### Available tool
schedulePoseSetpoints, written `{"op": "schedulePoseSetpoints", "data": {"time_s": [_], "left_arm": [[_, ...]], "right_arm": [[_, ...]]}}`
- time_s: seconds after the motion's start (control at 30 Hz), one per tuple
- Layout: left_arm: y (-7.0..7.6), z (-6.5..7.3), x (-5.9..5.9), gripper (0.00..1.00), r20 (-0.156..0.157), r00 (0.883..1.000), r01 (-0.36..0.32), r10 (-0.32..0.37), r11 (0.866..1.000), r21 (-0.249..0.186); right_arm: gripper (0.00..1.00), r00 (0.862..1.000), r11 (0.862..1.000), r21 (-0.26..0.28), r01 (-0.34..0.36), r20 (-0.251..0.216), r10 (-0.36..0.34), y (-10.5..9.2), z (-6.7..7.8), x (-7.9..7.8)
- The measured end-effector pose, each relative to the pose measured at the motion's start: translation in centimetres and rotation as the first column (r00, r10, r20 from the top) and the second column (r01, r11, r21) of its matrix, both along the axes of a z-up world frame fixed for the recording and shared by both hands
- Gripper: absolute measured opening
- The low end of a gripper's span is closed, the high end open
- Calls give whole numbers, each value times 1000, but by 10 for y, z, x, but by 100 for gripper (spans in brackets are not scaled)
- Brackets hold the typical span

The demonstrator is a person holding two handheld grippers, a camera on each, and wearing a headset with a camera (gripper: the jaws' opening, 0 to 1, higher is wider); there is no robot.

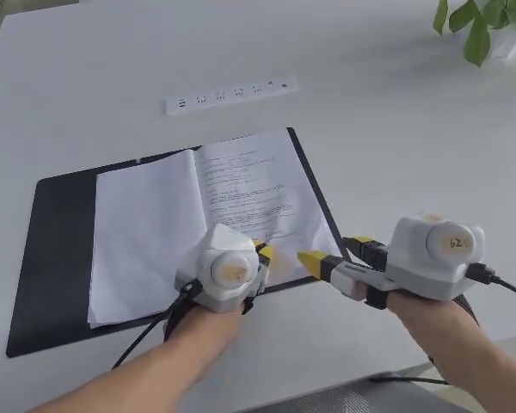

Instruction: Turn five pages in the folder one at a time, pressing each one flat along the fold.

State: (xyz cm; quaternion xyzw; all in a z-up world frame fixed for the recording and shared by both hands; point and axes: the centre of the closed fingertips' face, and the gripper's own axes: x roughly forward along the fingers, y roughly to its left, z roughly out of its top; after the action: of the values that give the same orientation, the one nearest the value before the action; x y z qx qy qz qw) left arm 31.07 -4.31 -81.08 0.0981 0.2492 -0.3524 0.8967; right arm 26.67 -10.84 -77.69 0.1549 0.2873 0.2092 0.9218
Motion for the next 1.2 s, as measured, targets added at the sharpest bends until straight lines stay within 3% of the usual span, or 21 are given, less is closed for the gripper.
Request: {"op": "schedulePoseSetpoints", "data": {"time_s": [0.2,0.6,0.9,0.97,1.07,1.2], "left_arm": [[-1,0,0,1,1,1000,2,-2,1000,1],[-2,1,-1,1,2,1000,3,-3,1000,-4],[-2,1,-1,2,1,1000,1,-1,1000,-7],[-2,1,-1,2,2,1000,1,-1,1000,-7],[-2,2,-1,2,2,1000,-1,1,1000,-8],[-2,2,-1,2,2,1000,-2,2,1000,-8]], "right_arm": [[42,1000,1000,6,2,8,-2,1,1,1],[40,999,999,36,10,-48,-8,3,-13,-4],[21,998,997,51,52,-49,-50,-5,-12,-1],[18,995,994,73,82,-60,-77,-9,-12,0],[14,987,976,156,150,-89,-137,-13,-9,2],[5,977,959,202,200,-116,-179,-20,-10,3]]}}
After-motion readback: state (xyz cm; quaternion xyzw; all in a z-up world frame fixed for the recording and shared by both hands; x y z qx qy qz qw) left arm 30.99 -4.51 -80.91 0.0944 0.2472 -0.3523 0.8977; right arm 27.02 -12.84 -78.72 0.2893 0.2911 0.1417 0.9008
